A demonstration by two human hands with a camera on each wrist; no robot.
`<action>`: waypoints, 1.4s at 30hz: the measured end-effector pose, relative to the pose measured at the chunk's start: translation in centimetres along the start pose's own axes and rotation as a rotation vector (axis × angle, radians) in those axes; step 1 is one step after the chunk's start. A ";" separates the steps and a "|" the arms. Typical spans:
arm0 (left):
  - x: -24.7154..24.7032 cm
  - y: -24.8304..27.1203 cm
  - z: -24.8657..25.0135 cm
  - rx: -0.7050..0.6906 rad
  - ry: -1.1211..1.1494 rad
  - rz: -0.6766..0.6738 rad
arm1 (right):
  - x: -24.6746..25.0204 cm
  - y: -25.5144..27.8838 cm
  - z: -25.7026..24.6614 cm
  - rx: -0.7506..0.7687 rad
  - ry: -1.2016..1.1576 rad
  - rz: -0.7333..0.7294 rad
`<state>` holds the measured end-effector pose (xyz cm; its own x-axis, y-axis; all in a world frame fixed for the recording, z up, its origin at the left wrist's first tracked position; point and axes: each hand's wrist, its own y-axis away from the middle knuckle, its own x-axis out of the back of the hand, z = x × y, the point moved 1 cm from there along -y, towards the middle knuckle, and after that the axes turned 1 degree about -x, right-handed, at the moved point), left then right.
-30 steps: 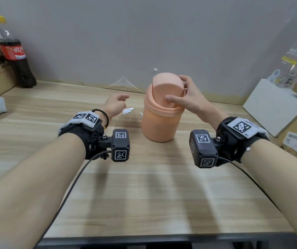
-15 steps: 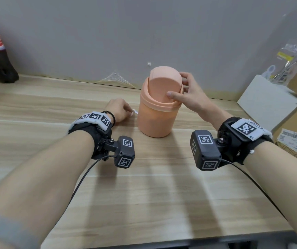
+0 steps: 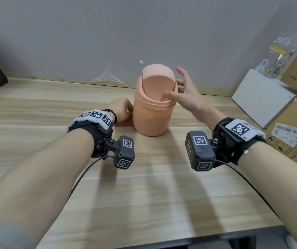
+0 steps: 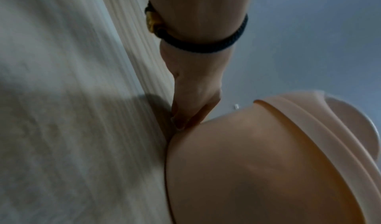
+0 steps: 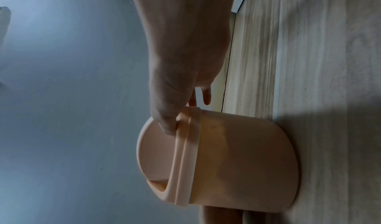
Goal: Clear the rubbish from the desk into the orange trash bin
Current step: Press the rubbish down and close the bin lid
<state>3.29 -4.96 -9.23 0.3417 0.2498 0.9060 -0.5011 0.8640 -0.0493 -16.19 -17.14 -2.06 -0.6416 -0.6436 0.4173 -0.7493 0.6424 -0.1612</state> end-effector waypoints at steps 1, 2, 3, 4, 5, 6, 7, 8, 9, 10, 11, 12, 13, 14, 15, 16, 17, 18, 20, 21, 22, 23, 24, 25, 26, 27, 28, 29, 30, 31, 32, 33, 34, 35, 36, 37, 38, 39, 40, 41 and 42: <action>0.0 0.1 0.3 -0.001 -0.030 -0.004 | -0.1 0.2 -0.1 0.011 -0.010 -0.005; -0.1 0.2 0.6 0.008 -0.056 -0.007 | -0.2 0.3 -0.1 0.022 -0.020 -0.008; -0.1 0.2 0.7 0.019 -0.075 -0.008 | -0.4 0.5 -0.3 0.031 -0.025 -0.006; -0.1 0.2 0.7 0.025 -0.089 -0.013 | -0.5 0.5 -0.4 0.038 -0.024 -0.001; -0.1 0.2 0.6 0.026 -0.099 -0.016 | -0.6 0.5 -0.5 0.042 -0.024 0.008; 0.0 0.2 0.6 0.025 -0.109 -0.013 | -0.7 0.4 -0.6 0.042 -0.027 0.018; 0.0 0.3 0.4 0.023 -0.118 -0.004 | -0.8 0.5 -0.7 0.040 -0.030 0.024; 0.0 0.4 0.3 0.023 -0.123 0.007 | -0.7 0.5 -0.7 0.038 -0.033 0.025; 0.0 0.5 0.1 0.026 -0.124 0.020 | -0.7 0.5 -0.7 0.033 -0.028 0.026; 0.1 0.6 -0.2 0.033 -0.126 0.032 | -0.6 0.6 -0.6 0.024 -0.019 0.028; 0.1 0.7 -0.4 0.045 -0.125 0.039 | -0.5 0.6 -0.5 0.012 -0.007 0.034; 0.1 0.8 -0.6 0.060 -0.122 0.042 | -0.5 0.6 -0.4 -0.005 0.004 0.044; 0.2 0.9 -0.8 0.071 -0.113 0.043 | -0.4 0.6 -0.3 -0.024 0.014 0.056; 0.3 1.0 -0.9 0.078 -0.102 0.039 | -0.3 0.7 -0.2 -0.045 0.026 0.067; 0.4 1.1 -1.0 0.080 -0.089 0.036 | -0.2 0.8 -0.2 -0.062 0.040 0.076; 0.5 1.2 -1.0 0.083 -0.076 0.031 | -0.1 0.8 -0.2 -0.077 0.056 0.085; 0.6 1.2 -1.0 0.088 -0.059 0.027 | 0.1 1.0 -0.3 -0.094 0.072 0.096; 0.7 1.2 -1.0 0.092 -0.038 0.024 | 0.4 1.1 -0.4 -0.109 0.089 0.112; 0.5 1.2 -0.8 0.090 0.027 0.016 | 1.1 1.2 -0.5 -0.125 0.144 0.156; 0.3 1.1 -0.6 0.081 0.064 0.012 | 1.5 1.2 -0.5 -0.126 0.184 0.179; 0.1 1.0 -0.3 0.072 0.092 0.011 | 1.9 1.3 -0.4 -0.127 0.219 0.196; -0.1 1.0 0.0 0.066 0.110 0.012 | 2.3 1.4 -0.3 -0.133 0.241 0.203; -0.3 0.8 0.3 0.062 0.119 0.016 | 2.7 1.6 -0.2 -0.145 0.253 0.201; -0.5 0.7 0.7 0.056 0.120 0.020 | 3.0 1.9 0.0 -0.159 0.259 0.194; -0.7 0.5 1.0 0.051 0.112 0.020 | 3.3 2.1 0.1 -0.172 0.263 0.193; -0.9 0.3 1.4 0.047 0.103 0.018 | 3.7 2.4 0.3 -0.184 0.265 0.195; -1.1 0.0 1.7 0.048 0.095 0.014 | 4.0 2.6 0.5 -0.197 0.262 0.195; -1.3 -0.2 2.0 0.048 0.079 0.012 | 4.3 2.8 0.7 -0.212 0.254 0.188; -1.5 -0.4 2.4 0.046 0.049 0.011 | 4.5 3.0 0.9 -0.231 0.241 0.177; -1.6 -0.5 2.9 0.038 0.008 0.013 | 4.7 3.2 1.0 -0.252 0.222 0.166; -1.7 -0.6 3.2 0.032 -0.030 0.013 | 4.9 3.4 1.2 -0.269 0.200 0.157; -1.9 -0.8 3.5 0.031 -0.052 0.012 | 5.1 3.5 1.3 -0.282 0.179 0.150; -1.9 -0.9 3.8 0.036 -0.061 0.008 | 5.2 3.6 1.3 -0.290 0.165 0.143; -2.0 -0.9 3.9 0.039 -0.069 0.003 | 5.2 3.7 1.4 -0.296 0.163 0.130; -1.9 -0.9 4.1 0.041 -0.077 -0.001 | 5.2 3.7 1.5 -0.302 0.166 0.118; -1.8 -0.8 4.1 0.041 -0.084 -0.003 | 5.1 3.7 1.5 -0.308 0.167 0.108; -1.8 -0.7 4.1 0.036 -0.093 -0.003 | 4.9 3.7 1.6 -0.316 0.158 0.104; -1.7 -0.7 4.0 0.032 -0.102 -0.001 | 4.8 3.7 1.6 -0.323 0.142 0.101; -1.7 -0.6 3.9 0.028 -0.106 0.003 | 4.6 3.7 1.7 -0.328 0.122 0.100; -1.6 -0.5 3.8 0.027 -0.108 0.004 | 4.4 3.7 1.7 -0.332 0.101 0.101; -1.6 -0.3 3.7 0.025 -0.108 -0.001 | 4.3 3.8 1.6 -0.332 0.080 0.100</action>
<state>0.00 -7.24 -9.09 0.2552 0.1993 0.9461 -0.5213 0.8525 -0.0390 -22.02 -18.14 -2.37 -0.6844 -0.5445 0.4848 -0.5805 0.8093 0.0895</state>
